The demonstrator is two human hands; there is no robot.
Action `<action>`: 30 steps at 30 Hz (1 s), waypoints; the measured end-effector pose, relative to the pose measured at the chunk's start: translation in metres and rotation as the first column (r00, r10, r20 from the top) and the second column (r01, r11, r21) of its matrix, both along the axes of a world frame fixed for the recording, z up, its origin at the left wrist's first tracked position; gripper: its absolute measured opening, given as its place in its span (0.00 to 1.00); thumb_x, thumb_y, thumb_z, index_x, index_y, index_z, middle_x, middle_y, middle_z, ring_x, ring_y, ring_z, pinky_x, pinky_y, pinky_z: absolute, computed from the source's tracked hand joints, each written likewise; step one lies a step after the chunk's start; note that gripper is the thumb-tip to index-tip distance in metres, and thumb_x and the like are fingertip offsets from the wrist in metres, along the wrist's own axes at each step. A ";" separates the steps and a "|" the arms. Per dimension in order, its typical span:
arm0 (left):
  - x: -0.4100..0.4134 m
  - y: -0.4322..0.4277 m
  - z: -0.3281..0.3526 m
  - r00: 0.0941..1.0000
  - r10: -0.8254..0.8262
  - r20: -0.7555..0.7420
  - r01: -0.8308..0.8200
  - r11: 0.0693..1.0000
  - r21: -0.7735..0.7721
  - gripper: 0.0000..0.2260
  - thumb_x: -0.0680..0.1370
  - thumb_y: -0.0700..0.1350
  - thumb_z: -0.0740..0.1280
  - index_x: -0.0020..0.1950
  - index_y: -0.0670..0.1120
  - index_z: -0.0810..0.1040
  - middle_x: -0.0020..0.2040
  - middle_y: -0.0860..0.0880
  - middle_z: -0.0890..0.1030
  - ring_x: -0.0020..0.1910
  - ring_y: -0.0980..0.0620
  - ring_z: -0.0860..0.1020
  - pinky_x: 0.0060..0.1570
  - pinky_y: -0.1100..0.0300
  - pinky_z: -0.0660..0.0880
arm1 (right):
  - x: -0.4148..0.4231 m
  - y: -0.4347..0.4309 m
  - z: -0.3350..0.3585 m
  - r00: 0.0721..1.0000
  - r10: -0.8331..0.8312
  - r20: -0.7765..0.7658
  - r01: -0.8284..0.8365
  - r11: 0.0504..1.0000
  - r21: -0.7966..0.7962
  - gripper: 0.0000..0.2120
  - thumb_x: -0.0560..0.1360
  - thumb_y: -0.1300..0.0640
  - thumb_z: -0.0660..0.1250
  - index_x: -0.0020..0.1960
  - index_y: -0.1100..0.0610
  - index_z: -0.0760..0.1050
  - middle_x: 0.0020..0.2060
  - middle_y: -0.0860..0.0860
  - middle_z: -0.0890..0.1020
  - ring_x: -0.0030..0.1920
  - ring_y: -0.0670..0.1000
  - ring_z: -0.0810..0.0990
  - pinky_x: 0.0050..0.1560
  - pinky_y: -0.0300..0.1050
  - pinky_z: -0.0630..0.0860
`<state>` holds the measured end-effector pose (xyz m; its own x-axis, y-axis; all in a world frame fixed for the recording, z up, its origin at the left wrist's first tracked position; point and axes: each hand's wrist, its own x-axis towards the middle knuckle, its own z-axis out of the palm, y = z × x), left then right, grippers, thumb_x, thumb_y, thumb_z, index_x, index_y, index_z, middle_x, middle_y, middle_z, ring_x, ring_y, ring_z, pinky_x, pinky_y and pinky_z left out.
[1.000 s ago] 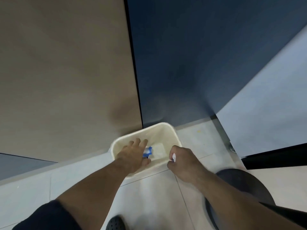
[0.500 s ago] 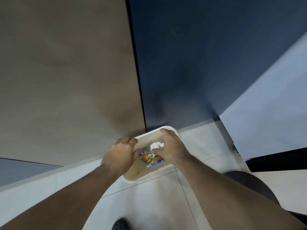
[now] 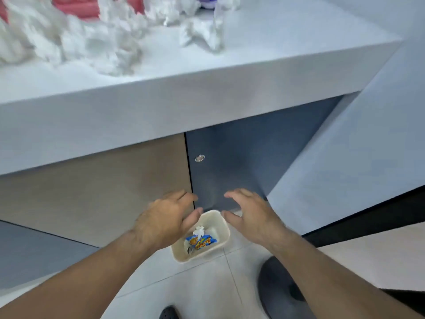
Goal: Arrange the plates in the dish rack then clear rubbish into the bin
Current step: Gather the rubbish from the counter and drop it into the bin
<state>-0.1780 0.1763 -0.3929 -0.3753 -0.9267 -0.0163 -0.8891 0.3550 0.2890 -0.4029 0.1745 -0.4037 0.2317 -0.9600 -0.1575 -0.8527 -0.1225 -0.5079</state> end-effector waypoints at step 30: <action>-0.006 -0.092 0.353 0.977 -0.027 -0.210 -0.060 0.914 -0.401 0.16 0.78 0.59 0.60 0.60 0.53 0.76 0.56 0.58 0.78 0.49 0.56 0.78 0.43 0.62 0.70 | -0.028 -0.098 0.367 0.996 -0.033 -0.078 0.006 0.945 -0.328 0.19 0.80 0.43 0.58 0.69 0.47 0.69 0.66 0.42 0.72 0.62 0.45 0.71 0.62 0.41 0.69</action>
